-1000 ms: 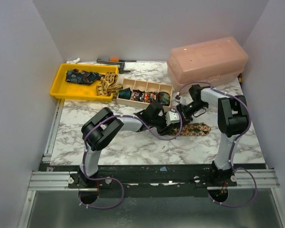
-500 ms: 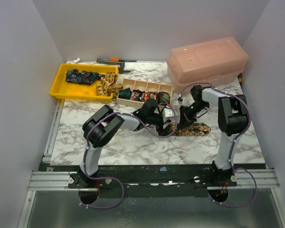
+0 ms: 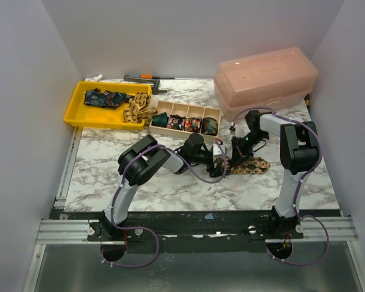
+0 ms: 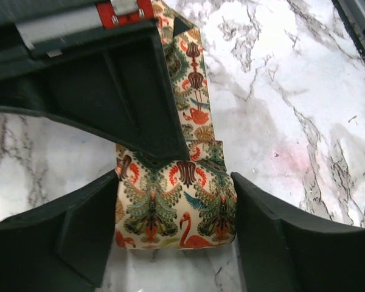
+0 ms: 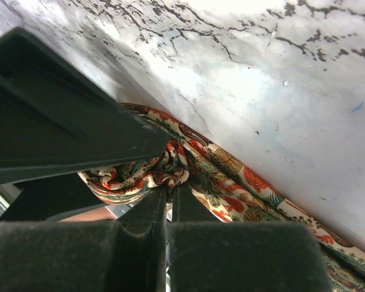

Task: Roll the ties
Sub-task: Roll the tie at the center of the board.

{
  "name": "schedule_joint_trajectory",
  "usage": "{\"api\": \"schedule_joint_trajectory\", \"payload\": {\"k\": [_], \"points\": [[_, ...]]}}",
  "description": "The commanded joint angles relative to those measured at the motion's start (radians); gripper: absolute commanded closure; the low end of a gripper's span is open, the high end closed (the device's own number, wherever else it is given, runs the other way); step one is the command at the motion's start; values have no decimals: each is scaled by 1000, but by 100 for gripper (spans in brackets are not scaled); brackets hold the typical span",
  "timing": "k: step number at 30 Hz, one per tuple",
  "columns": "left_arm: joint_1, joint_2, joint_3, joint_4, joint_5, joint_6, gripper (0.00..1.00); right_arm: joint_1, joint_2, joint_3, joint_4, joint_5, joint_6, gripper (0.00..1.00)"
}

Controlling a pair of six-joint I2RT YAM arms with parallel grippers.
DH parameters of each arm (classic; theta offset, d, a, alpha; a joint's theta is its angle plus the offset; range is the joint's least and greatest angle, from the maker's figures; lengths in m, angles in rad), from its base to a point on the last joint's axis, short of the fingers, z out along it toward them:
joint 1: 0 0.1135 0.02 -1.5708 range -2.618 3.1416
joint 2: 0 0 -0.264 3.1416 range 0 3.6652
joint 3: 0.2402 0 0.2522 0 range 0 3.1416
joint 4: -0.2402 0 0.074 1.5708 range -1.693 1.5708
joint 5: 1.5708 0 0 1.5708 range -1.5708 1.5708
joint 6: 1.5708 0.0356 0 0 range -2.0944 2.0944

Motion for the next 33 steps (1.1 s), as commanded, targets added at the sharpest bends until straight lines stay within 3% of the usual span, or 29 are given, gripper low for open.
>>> {"api": "schedule_joint_trajectory", "payload": {"k": [1, 7, 10, 17, 21, 25, 28, 31, 33], "points": [[-24, 65, 22, 43, -36, -8, 35, 27, 100, -71, 223, 338, -31, 100], [-30, 19, -6, -141, -162, 73, 73, 29, 81, -44, 181, 205, -21, 99], [-23, -46, -52, -287, -191, 142, 86, 21, 18, -9, 110, 139, -20, 82], [-16, -93, -52, -590, -234, 225, 88, -7, -105, 57, -10, -79, -30, 52], [-16, -87, -1, -680, -238, 196, 84, 10, -94, 54, -16, -230, -5, 43], [-17, -74, 49, -738, -242, 161, 81, 43, -35, 69, -13, -237, 6, 44], [-18, -71, 68, -762, -247, 155, 80, 54, 0, 74, -16, -192, -2, 51], [-18, -71, 78, -778, -245, 155, 80, 55, 23, 74, -24, -135, -24, 70], [-17, -73, 80, -780, -241, 158, 78, 55, 31, 73, -17, -79, -37, 93]]}}
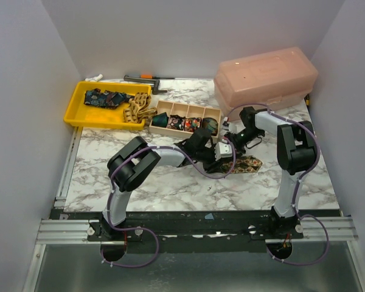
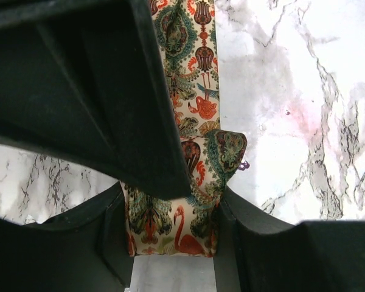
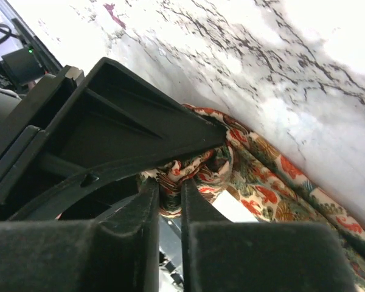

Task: Roll the ties
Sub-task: Roll the tie at the center of the board.

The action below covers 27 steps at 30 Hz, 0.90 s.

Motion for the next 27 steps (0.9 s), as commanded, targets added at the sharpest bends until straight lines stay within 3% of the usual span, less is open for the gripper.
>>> {"api": "schedule_joint_trajectory", "payload": {"k": [1, 6, 12, 21, 27], "points": [[7, 48, -15, -193, -51, -18, 75, 3, 38, 13, 1, 130, -42, 99], [46, 27, -13, -104, 49, -77, 42, -15, 37, -36, 80, 294, -112, 100], [61, -2, -47, 136, 156, -119, 26, -22, 29, -95, 189, 431, -147, 100], [30, 71, -43, 398, 192, -180, 23, -22, 19, -189, 290, 592, -150, 100], [11, 141, -56, 531, 166, -209, 23, -22, 56, -184, 302, 609, -127, 100]]}}
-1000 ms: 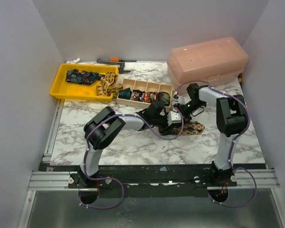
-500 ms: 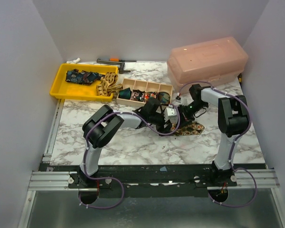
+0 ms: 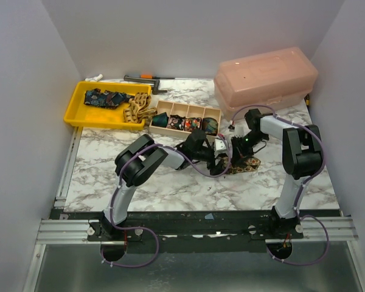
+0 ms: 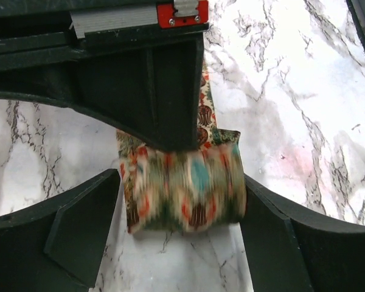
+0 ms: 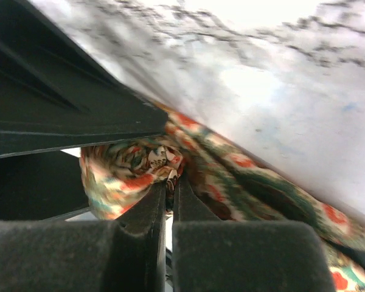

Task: Roll the ties
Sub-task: Roll the tie at the center of the board.

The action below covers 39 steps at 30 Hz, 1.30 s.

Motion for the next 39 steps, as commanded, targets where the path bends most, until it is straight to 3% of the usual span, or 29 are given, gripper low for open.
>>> {"api": "schedule_joint_trajectory", "payload": {"k": [1, 7, 12, 15, 16, 17, 19, 26, 30, 35, 39], "points": [[-17, 63, -12, 140, 5, -25, 25, 8, 138, -61, 206, 391, -70, 100], [-25, 62, -13, 42, -78, 46, 49, 8, 135, -11, 153, 293, -57, 100], [-23, 25, -10, -119, -99, 112, 82, 7, 122, 30, 64, 179, -41, 99], [-23, -3, -11, -260, -119, 166, 97, -14, 75, 71, -6, 122, -40, 87], [-23, -8, -10, -308, -127, 194, 100, -30, 64, 97, -31, 88, -40, 74], [-23, -16, -15, -347, -140, 211, 100, -51, 52, 122, -62, 54, -40, 66], [-22, -21, -9, -448, -157, 275, 100, -86, 38, 168, -115, -25, -39, 59], [-20, -34, 14, -560, -205, 259, 100, -97, 0, 70, -112, -320, 60, 46], [-20, -23, 46, -577, -219, 202, 100, -95, 16, 45, -111, -332, 53, 43], [-22, -19, 65, -582, -214, 185, 100, -95, 33, 24, -152, -299, 13, 43], [-20, -19, 67, -582, -200, 197, 100, -95, 76, 39, -104, -246, 27, 71]]}}
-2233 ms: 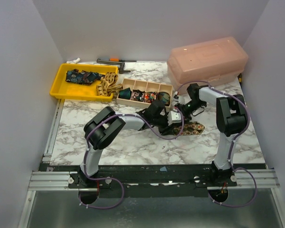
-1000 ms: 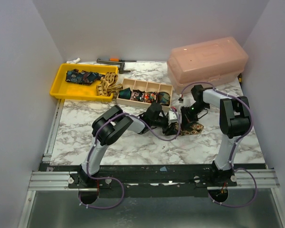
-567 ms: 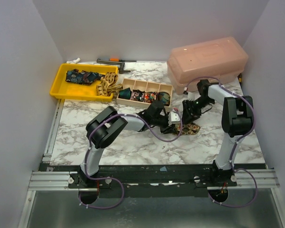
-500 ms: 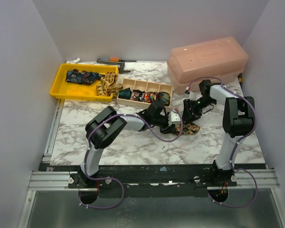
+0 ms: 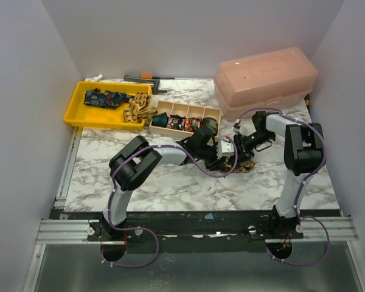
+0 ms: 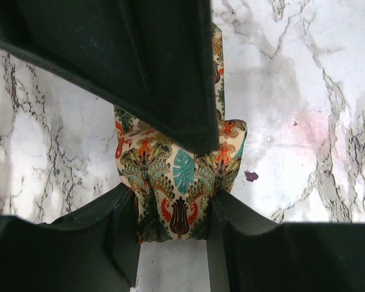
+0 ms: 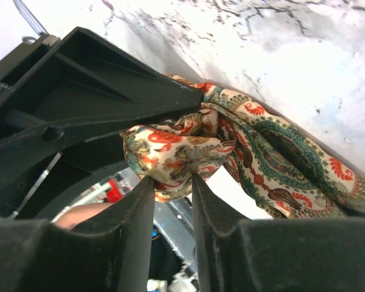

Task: Roll the ties
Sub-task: Roll the tie at the center of the board.

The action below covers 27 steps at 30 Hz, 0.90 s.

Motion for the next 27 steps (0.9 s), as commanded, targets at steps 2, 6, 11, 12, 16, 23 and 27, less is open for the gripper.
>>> {"api": "schedule_joint_trajectory", "payload": {"k": [2, 6, 11, 12, 16, 23, 27], "points": [[6, 49, -17, -170, -45, 0, 100, 0, 84, 30, 37, 64, -3, 87], [13, 55, 5, -176, -4, 12, 78, -1, 120, 80, 56, 151, -33, 100], [27, 64, 50, -165, 42, 8, 66, 0, 124, 59, 80, 209, -56, 100], [29, 69, 63, -166, 53, 5, 64, -1, 113, 49, 92, 211, -55, 100], [28, 35, 19, -65, 119, -5, 42, 0, 102, 15, 132, 264, -45, 100], [9, 63, 43, 55, 140, -75, 37, 0, 104, -8, 159, 278, -40, 100], [-13, 97, 76, 91, 118, -86, 37, 0, 117, -16, 178, 294, -35, 100]]}}
